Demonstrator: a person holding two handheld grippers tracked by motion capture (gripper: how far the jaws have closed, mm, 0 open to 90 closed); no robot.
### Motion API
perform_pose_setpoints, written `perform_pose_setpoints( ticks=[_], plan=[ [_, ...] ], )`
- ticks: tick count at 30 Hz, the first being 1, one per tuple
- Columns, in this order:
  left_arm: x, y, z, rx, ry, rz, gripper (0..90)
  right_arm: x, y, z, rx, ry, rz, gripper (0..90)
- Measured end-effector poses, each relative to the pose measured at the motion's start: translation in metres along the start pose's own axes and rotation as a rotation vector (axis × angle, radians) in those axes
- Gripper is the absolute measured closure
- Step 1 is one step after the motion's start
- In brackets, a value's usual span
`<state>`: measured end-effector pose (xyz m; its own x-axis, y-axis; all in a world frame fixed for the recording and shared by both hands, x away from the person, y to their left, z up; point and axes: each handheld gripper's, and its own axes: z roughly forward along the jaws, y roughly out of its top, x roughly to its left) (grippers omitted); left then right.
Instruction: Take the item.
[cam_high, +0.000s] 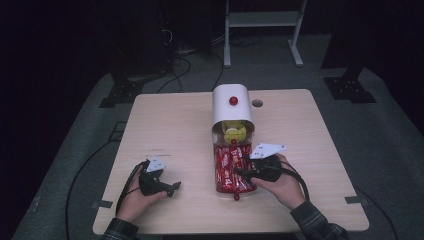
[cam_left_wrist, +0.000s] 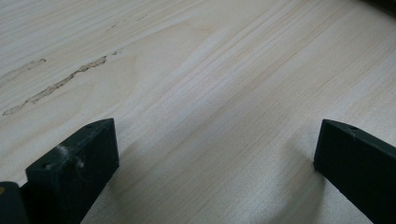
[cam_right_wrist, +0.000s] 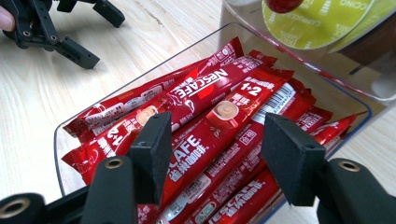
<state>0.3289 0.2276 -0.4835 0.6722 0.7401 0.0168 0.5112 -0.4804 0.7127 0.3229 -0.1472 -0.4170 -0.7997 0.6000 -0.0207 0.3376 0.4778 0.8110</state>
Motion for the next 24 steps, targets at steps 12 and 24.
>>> perform_pose_setpoints(
  ticks=[12, 24],
  plan=[
    [0.0, 0.0, 0.0, 0.0, 0.0, 0.0, 0.0, 0.0025, -0.0009, 0.0041, 0.019, 0.012, 0.007, 54.7],
    [0.0, 0.0, 0.0, 0.0, 0.0, 0.0, 0.0, 0.0029, 0.0006, 0.0058, 0.044, 0.02, 0.044, 73.9]
  ],
)
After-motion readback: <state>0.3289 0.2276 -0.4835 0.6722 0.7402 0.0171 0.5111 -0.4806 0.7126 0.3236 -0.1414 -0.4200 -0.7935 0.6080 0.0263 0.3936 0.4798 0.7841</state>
